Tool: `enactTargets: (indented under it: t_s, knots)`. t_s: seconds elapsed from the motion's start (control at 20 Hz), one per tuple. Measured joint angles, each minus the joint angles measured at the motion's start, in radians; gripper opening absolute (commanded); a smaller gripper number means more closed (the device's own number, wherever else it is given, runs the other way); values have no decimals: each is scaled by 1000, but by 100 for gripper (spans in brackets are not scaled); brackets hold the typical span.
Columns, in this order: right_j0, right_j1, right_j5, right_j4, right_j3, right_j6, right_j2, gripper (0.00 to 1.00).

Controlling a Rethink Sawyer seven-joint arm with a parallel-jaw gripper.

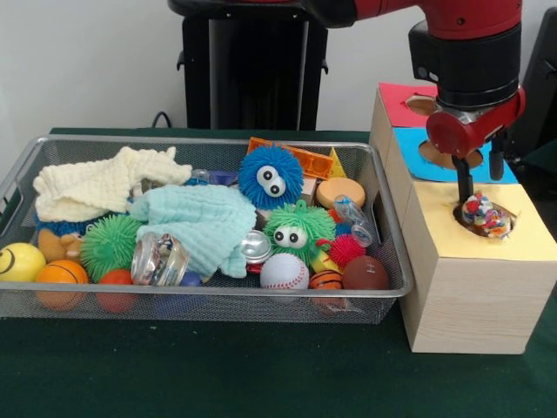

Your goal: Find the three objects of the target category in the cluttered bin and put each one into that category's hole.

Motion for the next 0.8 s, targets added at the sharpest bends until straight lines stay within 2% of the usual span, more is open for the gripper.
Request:
enactTargets:
  t_s: [0.3, 0.8]
  knots:
    - [19, -1, 0, -2, -1, 0, -6, 100]
    - [83, -44, 28, -9, -9, 0, -71, 100]
